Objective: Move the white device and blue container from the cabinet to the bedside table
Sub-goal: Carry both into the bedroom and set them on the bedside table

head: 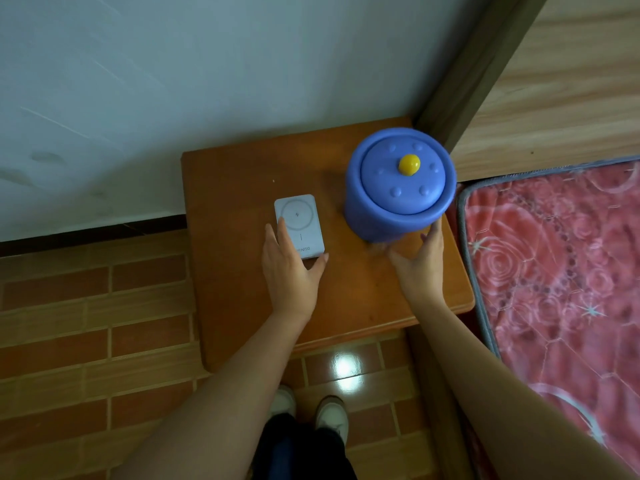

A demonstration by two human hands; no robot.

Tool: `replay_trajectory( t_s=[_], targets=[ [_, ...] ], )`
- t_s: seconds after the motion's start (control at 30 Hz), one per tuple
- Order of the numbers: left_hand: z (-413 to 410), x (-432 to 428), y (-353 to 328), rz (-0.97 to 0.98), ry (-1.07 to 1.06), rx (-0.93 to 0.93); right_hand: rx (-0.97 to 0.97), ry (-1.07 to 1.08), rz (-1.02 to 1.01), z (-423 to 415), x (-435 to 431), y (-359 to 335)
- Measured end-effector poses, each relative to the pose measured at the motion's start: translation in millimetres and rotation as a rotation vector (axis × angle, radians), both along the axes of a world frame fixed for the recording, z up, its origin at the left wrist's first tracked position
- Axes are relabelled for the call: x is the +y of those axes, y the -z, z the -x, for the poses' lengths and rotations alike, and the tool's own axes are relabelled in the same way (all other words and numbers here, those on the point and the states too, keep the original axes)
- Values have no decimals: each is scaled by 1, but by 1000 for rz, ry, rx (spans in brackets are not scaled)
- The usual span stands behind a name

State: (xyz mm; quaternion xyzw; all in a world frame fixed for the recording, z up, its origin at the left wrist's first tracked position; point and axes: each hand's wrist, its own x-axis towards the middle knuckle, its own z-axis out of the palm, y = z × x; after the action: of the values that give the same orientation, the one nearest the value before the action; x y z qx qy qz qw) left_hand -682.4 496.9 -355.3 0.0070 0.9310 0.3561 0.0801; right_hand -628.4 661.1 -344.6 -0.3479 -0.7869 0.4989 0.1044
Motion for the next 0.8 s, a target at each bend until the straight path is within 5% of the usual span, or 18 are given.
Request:
replay_trajectory(
  t_s=[0.3, 0.53, 0.8],
  targets=[
    [14, -67, -132, 50, 136, 81, -166, 7, -120, -24, -9, -131],
    [2, -130, -277, 87, 254, 277, 56, -460, -402, -14, -51, -274],
    [-60, -228, -382, 421, 207, 426, 295, -921, -746, -7, -131, -386]
  ],
)
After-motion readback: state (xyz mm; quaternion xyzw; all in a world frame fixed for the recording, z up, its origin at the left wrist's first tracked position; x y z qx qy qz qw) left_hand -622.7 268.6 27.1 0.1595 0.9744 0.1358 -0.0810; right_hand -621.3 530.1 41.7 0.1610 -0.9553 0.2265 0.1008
